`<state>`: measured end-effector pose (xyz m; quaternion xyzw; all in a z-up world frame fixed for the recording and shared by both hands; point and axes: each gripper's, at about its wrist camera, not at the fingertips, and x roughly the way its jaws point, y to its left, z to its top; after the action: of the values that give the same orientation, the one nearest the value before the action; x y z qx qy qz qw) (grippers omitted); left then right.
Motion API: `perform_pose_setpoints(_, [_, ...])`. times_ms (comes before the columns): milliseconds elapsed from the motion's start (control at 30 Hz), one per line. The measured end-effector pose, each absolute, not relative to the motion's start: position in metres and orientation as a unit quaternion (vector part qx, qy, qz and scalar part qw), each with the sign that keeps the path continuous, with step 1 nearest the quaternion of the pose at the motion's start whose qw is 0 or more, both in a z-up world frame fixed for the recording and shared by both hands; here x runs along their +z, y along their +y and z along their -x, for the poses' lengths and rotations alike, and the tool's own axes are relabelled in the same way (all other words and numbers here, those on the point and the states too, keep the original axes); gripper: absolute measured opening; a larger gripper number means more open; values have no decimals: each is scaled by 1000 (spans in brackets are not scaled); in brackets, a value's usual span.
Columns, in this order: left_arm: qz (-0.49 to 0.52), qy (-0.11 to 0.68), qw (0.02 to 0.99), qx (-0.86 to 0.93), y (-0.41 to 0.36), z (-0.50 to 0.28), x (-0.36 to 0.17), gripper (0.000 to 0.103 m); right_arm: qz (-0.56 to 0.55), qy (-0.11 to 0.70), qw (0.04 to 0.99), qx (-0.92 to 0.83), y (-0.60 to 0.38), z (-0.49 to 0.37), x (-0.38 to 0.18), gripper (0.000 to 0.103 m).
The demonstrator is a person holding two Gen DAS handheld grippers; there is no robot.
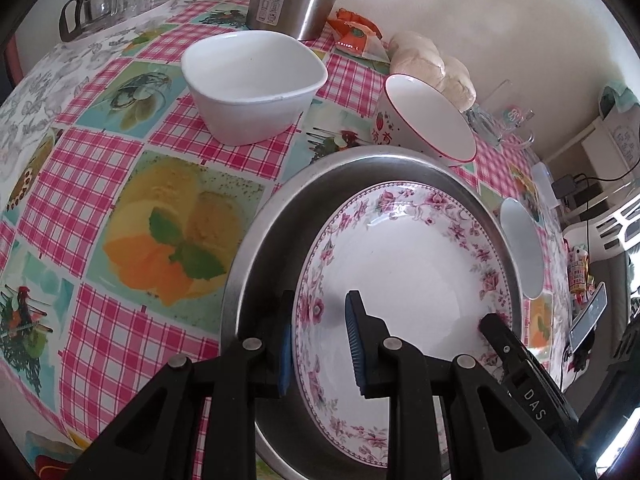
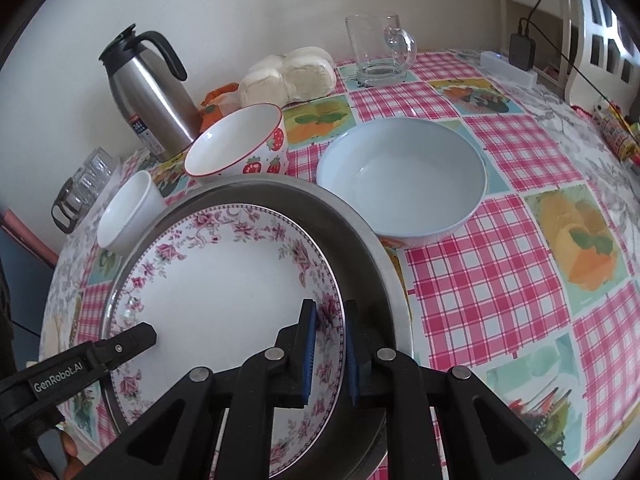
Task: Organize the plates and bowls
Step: 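Lower the pink-rimmed plate flat into the steel tray with both grippers, then open both grippers to release the plate rim inside the tray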
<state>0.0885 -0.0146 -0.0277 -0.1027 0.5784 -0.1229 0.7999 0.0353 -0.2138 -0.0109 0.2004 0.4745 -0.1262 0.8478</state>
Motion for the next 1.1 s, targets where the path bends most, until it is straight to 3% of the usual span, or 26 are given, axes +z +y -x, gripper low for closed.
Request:
perform_pose_setpoints(433, [107,580,800,-115,-14,-91,-27,26,-184,479,849,-125,-213,-35,-11,16])
perform_pose_setpoints(1000, [97,513,845,-114,-10,-81,15,28,-185,457,859,-139,-219,-29,2,17])
perform_pose_setpoints(1100, [99,505,850,-113,-8,-78,20,34,-188,443,864,-146,-223,-25,9,17])
